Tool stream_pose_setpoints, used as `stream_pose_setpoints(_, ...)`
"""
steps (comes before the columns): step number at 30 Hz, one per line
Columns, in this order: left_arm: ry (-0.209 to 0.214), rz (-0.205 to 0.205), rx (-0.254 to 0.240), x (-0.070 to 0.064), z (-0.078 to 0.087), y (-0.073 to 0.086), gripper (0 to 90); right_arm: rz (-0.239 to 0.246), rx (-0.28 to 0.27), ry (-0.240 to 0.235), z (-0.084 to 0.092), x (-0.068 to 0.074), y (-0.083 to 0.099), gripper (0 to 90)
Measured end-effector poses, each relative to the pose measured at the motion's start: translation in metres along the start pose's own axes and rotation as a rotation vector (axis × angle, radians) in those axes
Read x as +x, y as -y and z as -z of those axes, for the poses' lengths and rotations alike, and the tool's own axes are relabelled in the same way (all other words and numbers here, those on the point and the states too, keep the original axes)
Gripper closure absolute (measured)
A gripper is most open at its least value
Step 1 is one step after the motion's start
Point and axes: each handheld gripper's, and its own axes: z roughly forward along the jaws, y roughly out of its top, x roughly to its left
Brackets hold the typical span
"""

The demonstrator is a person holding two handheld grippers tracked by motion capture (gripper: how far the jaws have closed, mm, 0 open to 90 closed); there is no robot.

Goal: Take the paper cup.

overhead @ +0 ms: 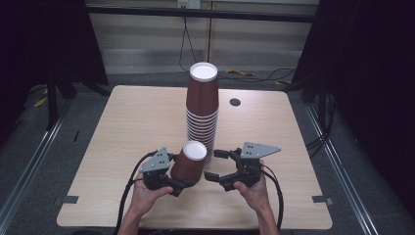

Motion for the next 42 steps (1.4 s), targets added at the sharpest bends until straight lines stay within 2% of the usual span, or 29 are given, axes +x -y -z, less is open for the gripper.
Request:
stream_pose_setpoints(3, -0.003, -0.004, 0.008, 0.000, 0.004, -0.001, 14.2, 0.007, 0.009, 0.008, 0.001, 0.001, 0.000, 16.3)
stream_pose_setpoints(5, -0.017, -0.016, 0.034, 0.000, 0.005, 0.000, 14.2, 0.017, 0.024, 0.016, 0.001, 0.001, 0.001, 16.3)
stream_pose_setpoints(15, 0.013, -0.047, 0.093, 0.000, -0.001, -0.007, 14.2, 0.031, 0.072, 0.042, 0.004, 0.000, 0.005, 16.3)
stream_pose_setpoints(19, 0.018, -0.046, 0.108, 0.001, -0.001, -0.007, 14.2, 0.034, 0.087, 0.038, 0.004, 0.000, 0.004, 15.5)
stream_pose_setpoints(20, 0.022, -0.051, 0.122, 0.001, -0.001, -0.007, 14.2, 0.034, 0.115, 0.037, 0.004, 0.000, 0.004, 13.9)
stream_pose_setpoints(23, 0.026, -0.056, 0.137, 0.001, -0.002, -0.007, 14.2, 0.023, 0.145, 0.023, 0.003, -0.002, 0.005, 14.2)
stream_pose_setpoints(26, 0.028, -0.061, 0.161, 0.000, -0.003, -0.007, 14.3, 0.020, 0.163, 0.031, 0.002, -0.002, 0.006, 15.2)
stream_pose_setpoints(28, 0.022, -0.084, 0.193, -0.001, -0.005, -0.010, 14.3, 0.024, 0.173, 0.022, 0.003, -0.003, 0.006, 20.3)
stream_pose_setpoints(29, 0.022, -0.084, 0.193, -0.001, -0.005, -0.010, 14.3, 0.024, 0.173, 0.022, 0.003, -0.003, 0.006, 20.3)
stream_pose_setpoints(35, 0.039, -0.112, 0.244, -0.003, -0.015, -0.015, 14.4, 0.033, 0.194, 0.005, 0.003, -0.004, 0.006, 13.6)
stream_pose_setpoints(38, 0.048, -0.123, 0.261, -0.003, -0.017, -0.016, 14.4, 0.052, 0.213, 0.003, 0.004, -0.004, 0.006, 13.7)
stream_pose_setpoints(39, 0.049, -0.130, 0.283, -0.003, -0.018, -0.017, 14.4, 0.056, 0.228, 0.006, 0.004, -0.003, 0.006, 13.7)
stream_pose_setpoints(42, 0.041, -0.140, 0.299, -0.004, -0.019, -0.020, 14.4, 0.069, 0.252, 0.002, 0.004, -0.004, 0.006, 13.9)
